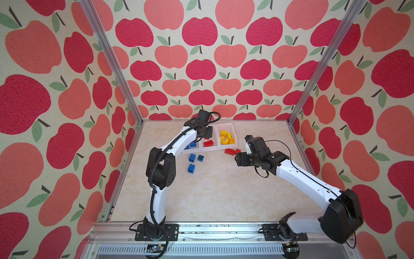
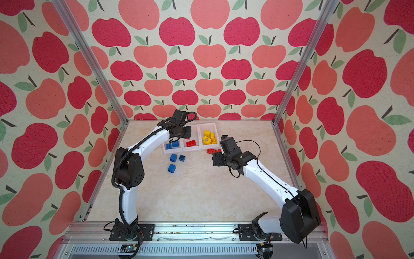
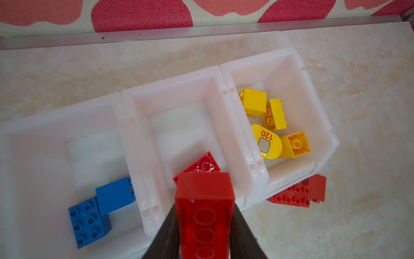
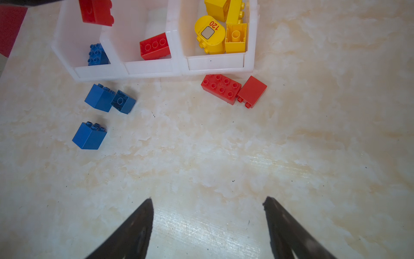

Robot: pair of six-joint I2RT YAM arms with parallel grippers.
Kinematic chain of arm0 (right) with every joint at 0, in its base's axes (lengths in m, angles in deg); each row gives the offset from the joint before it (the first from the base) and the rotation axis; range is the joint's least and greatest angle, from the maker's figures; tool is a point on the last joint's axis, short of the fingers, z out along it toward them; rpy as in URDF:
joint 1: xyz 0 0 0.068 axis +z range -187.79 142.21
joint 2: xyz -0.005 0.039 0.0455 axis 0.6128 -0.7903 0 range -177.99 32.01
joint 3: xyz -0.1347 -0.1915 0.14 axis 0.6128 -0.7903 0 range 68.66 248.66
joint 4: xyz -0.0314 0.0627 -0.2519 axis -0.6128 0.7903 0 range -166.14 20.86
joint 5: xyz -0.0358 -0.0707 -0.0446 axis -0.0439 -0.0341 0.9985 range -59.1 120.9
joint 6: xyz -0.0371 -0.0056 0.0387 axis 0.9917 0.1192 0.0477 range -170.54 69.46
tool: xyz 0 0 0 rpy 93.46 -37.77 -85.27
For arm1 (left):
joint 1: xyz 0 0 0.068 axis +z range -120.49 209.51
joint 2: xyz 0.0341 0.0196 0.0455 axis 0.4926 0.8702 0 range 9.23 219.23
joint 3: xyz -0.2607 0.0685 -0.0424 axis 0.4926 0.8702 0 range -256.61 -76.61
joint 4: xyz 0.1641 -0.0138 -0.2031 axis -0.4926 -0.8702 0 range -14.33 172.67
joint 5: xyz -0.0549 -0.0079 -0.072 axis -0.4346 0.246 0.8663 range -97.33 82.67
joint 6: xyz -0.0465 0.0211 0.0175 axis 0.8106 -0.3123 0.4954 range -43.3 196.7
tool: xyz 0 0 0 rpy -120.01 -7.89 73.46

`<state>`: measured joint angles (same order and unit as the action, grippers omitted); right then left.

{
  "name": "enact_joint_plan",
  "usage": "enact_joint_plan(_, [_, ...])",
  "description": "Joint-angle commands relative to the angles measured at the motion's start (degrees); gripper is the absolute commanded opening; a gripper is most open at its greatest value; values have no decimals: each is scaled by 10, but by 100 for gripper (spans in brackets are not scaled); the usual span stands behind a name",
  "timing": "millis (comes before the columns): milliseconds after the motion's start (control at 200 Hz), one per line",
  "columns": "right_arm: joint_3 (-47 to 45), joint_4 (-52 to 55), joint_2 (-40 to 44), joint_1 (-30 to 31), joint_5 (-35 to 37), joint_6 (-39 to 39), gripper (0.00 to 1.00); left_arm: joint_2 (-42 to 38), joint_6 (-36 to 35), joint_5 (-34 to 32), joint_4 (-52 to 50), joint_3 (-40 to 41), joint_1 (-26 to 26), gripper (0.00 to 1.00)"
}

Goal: Sort the legos into containers by color
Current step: Place the lego in the container.

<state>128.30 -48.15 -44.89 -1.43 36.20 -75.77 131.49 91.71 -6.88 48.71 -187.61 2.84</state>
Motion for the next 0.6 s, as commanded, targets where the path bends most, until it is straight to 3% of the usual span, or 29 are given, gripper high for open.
enact_joint_plan(0, [-5, 9, 13, -3, 9, -10, 80, 38, -21, 8, 5, -50, 9, 27])
enact_joint_plan(405, [-2, 17, 19, -3, 16, -8, 80, 154, -25, 12, -22, -171, 32, 28])
enact_joint_plan(495, [-1, 17, 17, -4, 15, -8, 81, 160, -26, 10, -21, -175, 32, 35])
enact_joint_plan(595, [-1, 17, 17, -4, 15, -7, 81, 162, -26, 10, -26, -180, 32, 50])
